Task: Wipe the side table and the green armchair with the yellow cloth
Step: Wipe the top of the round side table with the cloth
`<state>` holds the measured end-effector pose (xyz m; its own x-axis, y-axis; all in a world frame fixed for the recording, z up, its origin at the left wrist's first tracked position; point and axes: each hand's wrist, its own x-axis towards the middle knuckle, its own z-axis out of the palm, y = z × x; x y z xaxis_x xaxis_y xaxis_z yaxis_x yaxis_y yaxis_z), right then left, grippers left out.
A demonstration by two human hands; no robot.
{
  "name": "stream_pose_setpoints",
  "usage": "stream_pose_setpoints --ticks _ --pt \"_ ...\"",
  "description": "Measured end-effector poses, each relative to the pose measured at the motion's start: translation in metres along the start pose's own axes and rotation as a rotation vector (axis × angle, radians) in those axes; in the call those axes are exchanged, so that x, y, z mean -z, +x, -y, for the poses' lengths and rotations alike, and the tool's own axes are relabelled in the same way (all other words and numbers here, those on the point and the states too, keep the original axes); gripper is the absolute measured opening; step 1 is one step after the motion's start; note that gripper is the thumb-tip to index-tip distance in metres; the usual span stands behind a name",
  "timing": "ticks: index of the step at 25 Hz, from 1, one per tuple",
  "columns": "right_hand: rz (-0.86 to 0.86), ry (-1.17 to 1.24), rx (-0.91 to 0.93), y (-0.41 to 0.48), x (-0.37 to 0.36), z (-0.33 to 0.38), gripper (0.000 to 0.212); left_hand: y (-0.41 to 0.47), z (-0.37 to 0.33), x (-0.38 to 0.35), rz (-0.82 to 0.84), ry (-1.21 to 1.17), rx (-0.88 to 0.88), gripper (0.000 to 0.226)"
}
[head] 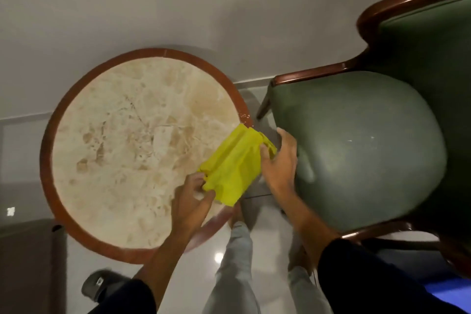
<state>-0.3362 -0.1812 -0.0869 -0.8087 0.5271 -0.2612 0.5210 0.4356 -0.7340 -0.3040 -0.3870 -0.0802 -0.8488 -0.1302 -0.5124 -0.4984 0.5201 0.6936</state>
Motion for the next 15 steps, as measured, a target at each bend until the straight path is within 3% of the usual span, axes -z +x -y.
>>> stream_pose_setpoints --ticks 2,4,6,9,12,15 --pt "0.024 -0.181 -0.022 -0.01 -0.047 -0.004 0.065 0.046 0.018 0.021 -0.213 0.522 -0.253 0.035" --pt "0.046 -0.301 -0.073 -0.015 -0.086 -0.003 0.075 0.099 0.027 0.034 -0.307 0.74 -0.38 0.037" --pt "0.007 -0.398 -0.086 -0.005 -0.109 0.009 0.075 0.14 0.028 0.038 -0.313 0.894 -0.377 0.047" --pt "-0.032 -0.524 0.031 0.04 -0.134 0.027 0.063 0.171 0.044 0.034 -0.316 0.892 -0.327 0.058" --pt "0.012 -0.506 0.085 0.115 -0.154 0.063 0.063 0.173 0.06 0.031 -0.385 0.934 -0.412 0.057" --pt "0.086 -0.604 0.411 0.122 -0.18 0.081 0.069 0.175 0.052 0.034 -0.431 0.867 -0.426 0.049"
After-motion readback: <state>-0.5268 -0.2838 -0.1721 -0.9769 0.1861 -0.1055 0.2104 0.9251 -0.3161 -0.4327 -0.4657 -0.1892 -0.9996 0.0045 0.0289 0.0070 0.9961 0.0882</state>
